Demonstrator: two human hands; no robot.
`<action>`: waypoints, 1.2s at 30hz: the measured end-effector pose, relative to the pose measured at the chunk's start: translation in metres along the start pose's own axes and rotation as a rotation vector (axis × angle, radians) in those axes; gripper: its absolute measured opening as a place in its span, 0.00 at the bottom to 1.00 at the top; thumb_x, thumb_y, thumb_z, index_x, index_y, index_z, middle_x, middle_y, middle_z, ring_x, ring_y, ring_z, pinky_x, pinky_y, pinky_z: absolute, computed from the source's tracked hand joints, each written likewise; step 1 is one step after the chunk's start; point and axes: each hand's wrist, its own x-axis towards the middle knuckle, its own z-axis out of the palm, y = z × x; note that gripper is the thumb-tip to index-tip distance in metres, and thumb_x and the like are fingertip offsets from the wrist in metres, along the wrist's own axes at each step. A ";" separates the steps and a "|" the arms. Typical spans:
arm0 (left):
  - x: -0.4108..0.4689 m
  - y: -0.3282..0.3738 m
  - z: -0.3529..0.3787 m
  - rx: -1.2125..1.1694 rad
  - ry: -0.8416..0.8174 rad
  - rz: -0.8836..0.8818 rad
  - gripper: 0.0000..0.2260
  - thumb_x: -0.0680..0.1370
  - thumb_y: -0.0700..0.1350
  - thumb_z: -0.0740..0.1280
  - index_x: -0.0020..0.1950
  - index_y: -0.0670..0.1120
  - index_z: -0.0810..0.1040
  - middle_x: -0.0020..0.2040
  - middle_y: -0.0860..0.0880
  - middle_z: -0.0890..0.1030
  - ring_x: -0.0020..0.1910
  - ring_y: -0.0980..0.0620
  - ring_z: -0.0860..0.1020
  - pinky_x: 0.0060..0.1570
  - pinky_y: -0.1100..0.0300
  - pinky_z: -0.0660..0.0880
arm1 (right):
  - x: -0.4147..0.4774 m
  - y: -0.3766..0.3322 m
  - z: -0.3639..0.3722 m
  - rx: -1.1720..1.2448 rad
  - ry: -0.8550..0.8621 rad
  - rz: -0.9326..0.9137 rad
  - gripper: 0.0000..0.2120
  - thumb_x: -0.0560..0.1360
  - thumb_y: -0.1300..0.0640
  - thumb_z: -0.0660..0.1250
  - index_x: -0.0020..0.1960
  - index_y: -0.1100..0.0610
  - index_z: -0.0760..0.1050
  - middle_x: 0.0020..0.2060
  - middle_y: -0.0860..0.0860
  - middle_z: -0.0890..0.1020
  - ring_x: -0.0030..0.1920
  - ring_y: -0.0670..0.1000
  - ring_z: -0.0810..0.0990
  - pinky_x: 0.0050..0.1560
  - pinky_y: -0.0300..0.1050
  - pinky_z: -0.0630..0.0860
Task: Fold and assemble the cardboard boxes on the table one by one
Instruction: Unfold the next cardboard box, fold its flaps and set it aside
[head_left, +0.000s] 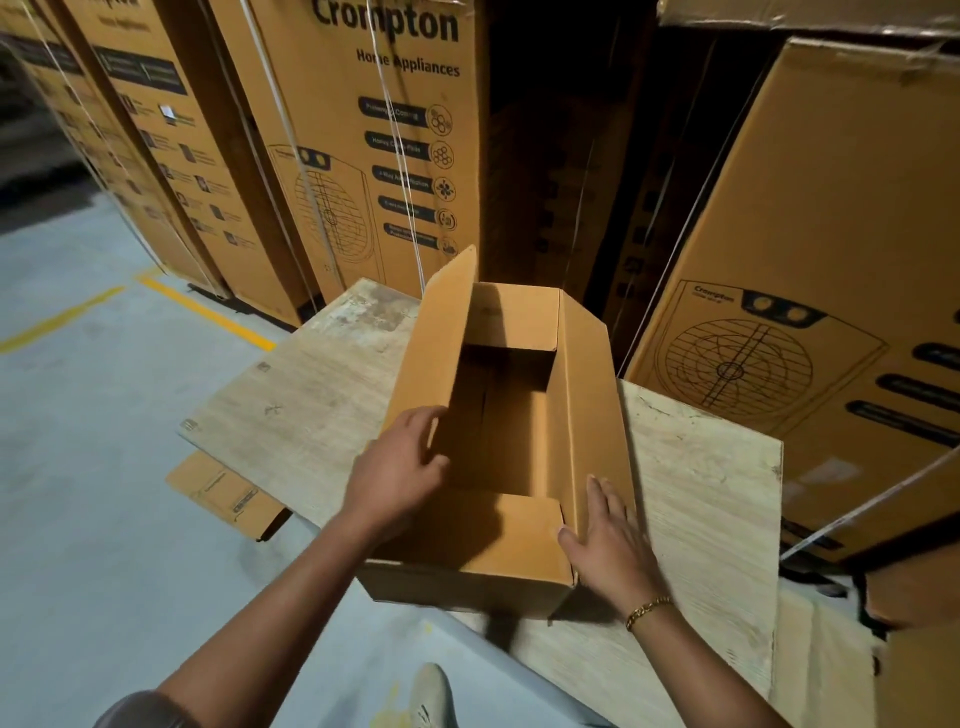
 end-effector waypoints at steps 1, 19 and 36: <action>-0.001 -0.004 -0.015 -0.052 0.038 -0.027 0.27 0.80 0.46 0.69 0.77 0.59 0.66 0.74 0.54 0.72 0.63 0.52 0.78 0.59 0.51 0.78 | 0.003 0.000 -0.001 -0.014 0.002 -0.013 0.41 0.79 0.37 0.61 0.82 0.49 0.42 0.82 0.48 0.47 0.80 0.56 0.54 0.75 0.56 0.63; -0.016 -0.122 0.025 -0.349 -0.162 -0.365 0.23 0.87 0.54 0.49 0.82 0.53 0.58 0.80 0.45 0.63 0.77 0.40 0.66 0.75 0.42 0.64 | 0.010 -0.041 -0.013 -0.377 0.009 -0.399 0.32 0.81 0.34 0.44 0.81 0.47 0.54 0.79 0.46 0.61 0.81 0.53 0.46 0.76 0.59 0.35; -0.012 -0.136 0.029 -0.579 -0.102 -0.478 0.28 0.82 0.62 0.57 0.80 0.53 0.64 0.79 0.46 0.66 0.75 0.39 0.68 0.70 0.39 0.71 | 0.005 -0.045 -0.104 0.202 -0.887 -0.393 0.21 0.77 0.43 0.69 0.65 0.54 0.78 0.61 0.50 0.81 0.62 0.47 0.77 0.68 0.47 0.71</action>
